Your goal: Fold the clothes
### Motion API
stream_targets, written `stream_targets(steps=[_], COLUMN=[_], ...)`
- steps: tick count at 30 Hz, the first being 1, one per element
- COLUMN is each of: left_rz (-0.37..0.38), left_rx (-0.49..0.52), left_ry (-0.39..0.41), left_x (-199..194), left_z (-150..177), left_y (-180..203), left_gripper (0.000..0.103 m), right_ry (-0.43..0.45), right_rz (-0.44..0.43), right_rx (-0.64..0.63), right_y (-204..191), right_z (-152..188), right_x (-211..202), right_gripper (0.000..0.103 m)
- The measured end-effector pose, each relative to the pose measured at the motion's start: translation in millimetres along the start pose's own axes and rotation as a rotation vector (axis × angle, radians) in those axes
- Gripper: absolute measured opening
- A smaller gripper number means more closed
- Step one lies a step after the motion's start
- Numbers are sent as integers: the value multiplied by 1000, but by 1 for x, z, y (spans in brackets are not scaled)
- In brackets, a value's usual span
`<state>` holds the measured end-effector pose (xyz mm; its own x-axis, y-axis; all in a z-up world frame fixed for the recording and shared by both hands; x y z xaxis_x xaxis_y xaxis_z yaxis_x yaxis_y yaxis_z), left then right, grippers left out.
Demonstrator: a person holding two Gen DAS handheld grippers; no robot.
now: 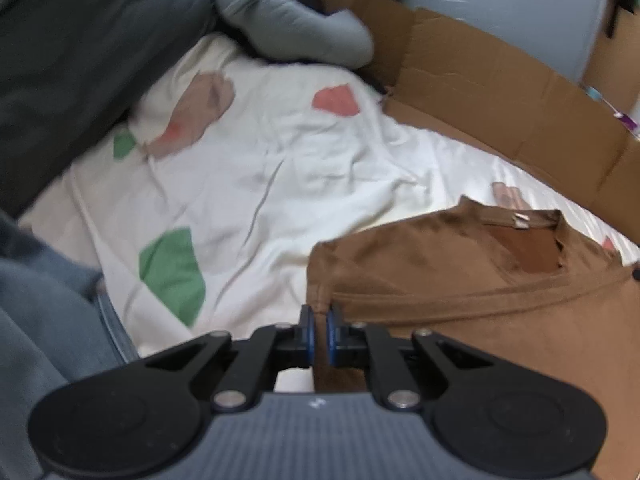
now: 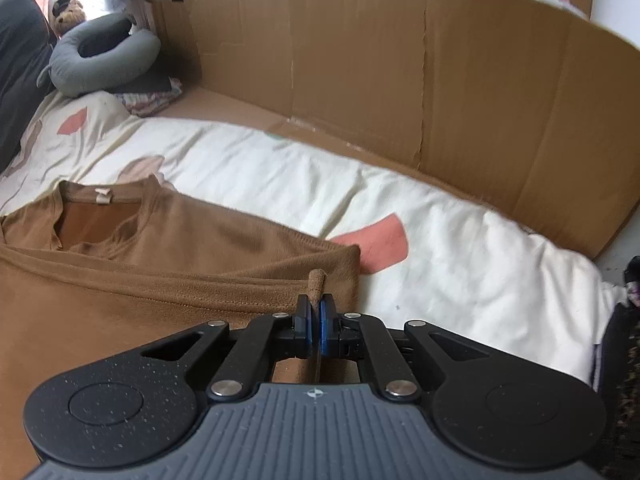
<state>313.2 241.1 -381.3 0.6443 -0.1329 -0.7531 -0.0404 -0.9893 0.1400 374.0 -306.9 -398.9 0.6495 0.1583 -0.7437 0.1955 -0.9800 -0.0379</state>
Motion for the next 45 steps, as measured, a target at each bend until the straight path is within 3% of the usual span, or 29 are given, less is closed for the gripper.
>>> stream_targets(steps=[10, 20, 31, 45], left_rz=[13, -4, -27, -107], left_rx=[33, 82, 96, 130], left_ry=[86, 111, 75, -4], left_x=[-29, -20, 20, 77], left_z=[-36, -67, -87, -100], left_y=[13, 25, 20, 27], left_gripper=[6, 6, 6, 6], right_ry=[74, 66, 26, -89], right_rz=[24, 31, 52, 113], right_rx=[26, 25, 10, -24], right_y=[8, 18, 21, 15], right_z=[-23, -47, -70, -85], right_x=[-36, -43, -13, 48], right_gripper=[2, 2, 2, 2])
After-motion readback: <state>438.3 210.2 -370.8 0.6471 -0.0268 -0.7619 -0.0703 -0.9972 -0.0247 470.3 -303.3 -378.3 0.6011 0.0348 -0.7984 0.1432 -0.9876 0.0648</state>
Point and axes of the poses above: each gripper's, at about its wrist camera, not at the fingertips, and x roughly the way its jaws point, y to its right, z to its underside, the point moved 4 cm from there along x, roughly the way its jaws point, and after that the axes turned 1 degree about z, right-handed, at the moved point
